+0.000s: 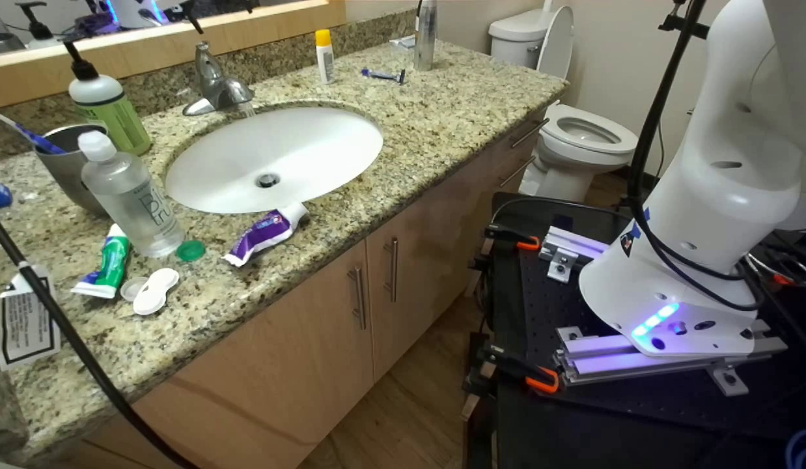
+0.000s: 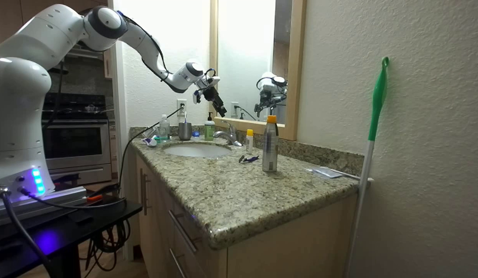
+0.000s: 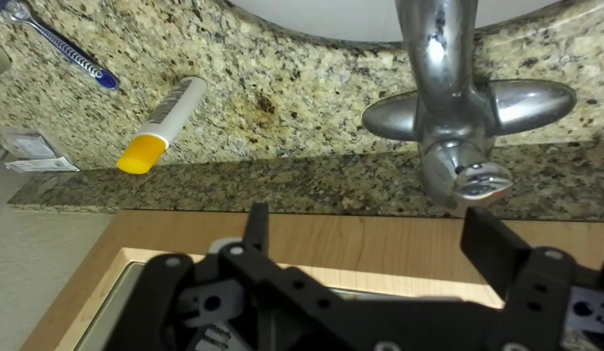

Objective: Close the faucet

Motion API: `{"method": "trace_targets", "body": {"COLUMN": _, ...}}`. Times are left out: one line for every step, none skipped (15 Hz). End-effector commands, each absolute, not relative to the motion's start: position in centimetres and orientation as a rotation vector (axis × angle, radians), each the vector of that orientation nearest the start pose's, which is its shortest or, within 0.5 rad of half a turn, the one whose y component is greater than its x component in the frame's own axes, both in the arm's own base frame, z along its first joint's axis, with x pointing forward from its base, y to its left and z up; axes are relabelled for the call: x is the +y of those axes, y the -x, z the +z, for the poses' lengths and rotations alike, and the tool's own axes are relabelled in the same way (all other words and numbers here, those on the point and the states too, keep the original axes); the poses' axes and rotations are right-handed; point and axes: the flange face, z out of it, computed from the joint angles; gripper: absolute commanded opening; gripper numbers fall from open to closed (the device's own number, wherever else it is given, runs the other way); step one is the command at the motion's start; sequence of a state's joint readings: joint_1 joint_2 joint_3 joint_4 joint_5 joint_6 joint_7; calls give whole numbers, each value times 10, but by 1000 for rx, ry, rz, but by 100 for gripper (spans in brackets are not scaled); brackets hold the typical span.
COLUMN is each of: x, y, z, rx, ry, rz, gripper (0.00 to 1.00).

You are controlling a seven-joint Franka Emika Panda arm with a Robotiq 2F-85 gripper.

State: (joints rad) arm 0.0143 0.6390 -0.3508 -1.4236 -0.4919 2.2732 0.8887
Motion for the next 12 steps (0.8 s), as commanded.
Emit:
{"method": "trace_targets", "body": {"x": -204, "y": -713, "z": 370, "rx": -1064, "ry": -2343, "rz": 511, "gripper": 100}}
{"method": "trace_targets", "body": {"x": -204, "y": -713, "z": 370, "rx": -1065, "ry": -2343, "rz": 511, "gripper": 100}}
{"method": "trace_targets", "body": {"x": -200, "y": -713, "z": 380, "rx": -1080, "ry": -2355, "rz": 567, "gripper": 100}}
{"method": "trace_targets", "body": {"x": -199, "y": -716, "z": 383, "rx": -1091, "ry": -2356, "rz": 602, "gripper": 100}}
{"method": "trace_targets", "body": {"x": -202, "y": -723, "z": 378, "rx": -1098, "ry": -2330, "rz": 621, "gripper": 100}}
{"method": "trace_targets", "body": {"x": -201, "y": -717, "z": 377, "rx": -1084, "ry": -2345, "rz": 574, "gripper": 100}}
{"method": "trace_targets", "body": {"x": -200, "y": -718, "z": 378, "rx": -1088, "ry": -2344, "rz": 580, "gripper": 100}}
{"method": "trace_targets", "body": {"x": -200, "y": -718, "z": 378, "rx": -1088, "ry": -2344, "rz": 579, "gripper": 100}}
{"method": "trace_targets", "body": {"x": -200, "y": -718, "z": 378, "rx": -1088, "ry": -2344, "rz": 579, "gripper": 100}}
{"method": "trace_targets", "body": {"x": -200, "y": -718, "z": 378, "rx": -1088, "ry": -2344, "rz": 579, "gripper": 100}}
{"method": "trace_targets", "body": {"x": -200, "y": -718, "z": 378, "rx": -1088, "ry": -2344, "rz": 578, "gripper": 100}}
{"method": "trace_targets", "body": {"x": -200, "y": -718, "z": 378, "rx": -1088, "ry": -2344, "rz": 578, "gripper": 100}}
